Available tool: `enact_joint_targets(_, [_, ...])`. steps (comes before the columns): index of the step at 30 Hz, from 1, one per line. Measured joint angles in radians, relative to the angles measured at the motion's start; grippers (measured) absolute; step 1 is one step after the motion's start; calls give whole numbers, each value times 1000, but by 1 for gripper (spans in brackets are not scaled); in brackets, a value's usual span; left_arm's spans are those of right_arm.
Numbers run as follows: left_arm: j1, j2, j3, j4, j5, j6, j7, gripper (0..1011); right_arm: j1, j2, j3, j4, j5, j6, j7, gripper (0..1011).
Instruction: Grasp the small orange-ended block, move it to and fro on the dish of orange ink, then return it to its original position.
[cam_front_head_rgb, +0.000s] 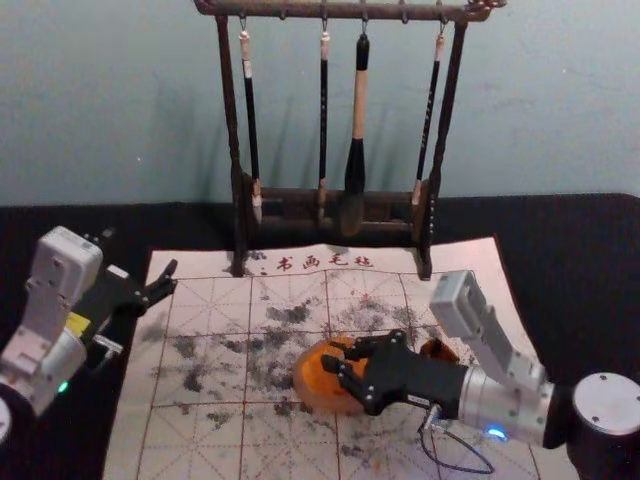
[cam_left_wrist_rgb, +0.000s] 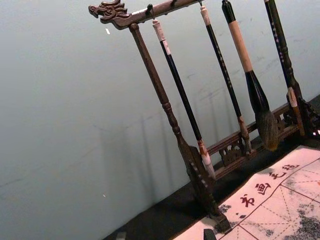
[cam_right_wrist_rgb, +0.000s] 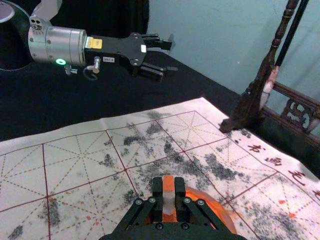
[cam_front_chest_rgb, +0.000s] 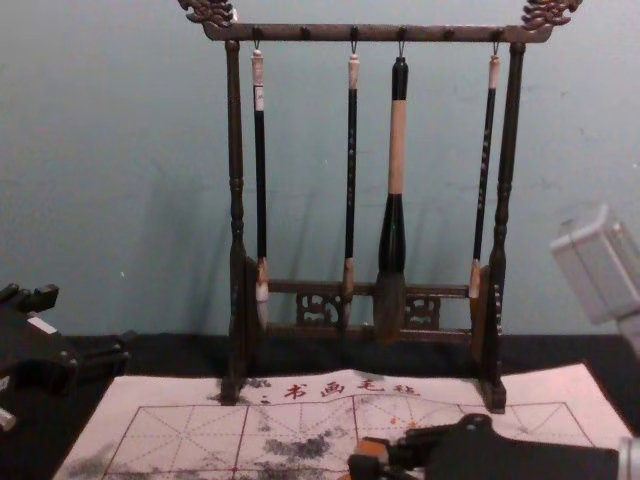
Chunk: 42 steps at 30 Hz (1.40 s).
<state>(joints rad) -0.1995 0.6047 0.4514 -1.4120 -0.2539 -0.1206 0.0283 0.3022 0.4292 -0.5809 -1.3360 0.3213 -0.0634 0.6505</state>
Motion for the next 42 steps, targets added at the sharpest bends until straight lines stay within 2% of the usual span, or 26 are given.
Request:
enact_joint_targets(14, [0, 0, 0, 0, 0, 0, 0, 1001, 40, -31, -17, 45, -6, -6, 5, 80])
enact_joint_targets(25, [0, 0, 0, 0, 0, 0, 0, 1001, 67, -46, -7, 85, -7, -8, -10, 80])
enact_joint_targets(35, [0, 0, 0, 0, 0, 0, 0, 1001, 66, -35, 11, 87, -7, -1, -24, 80])
enact_joint_targets(42, [0, 0, 0, 0, 0, 0, 0, 1001, 47, -14, 21, 60, -6, 10, -26, 80])
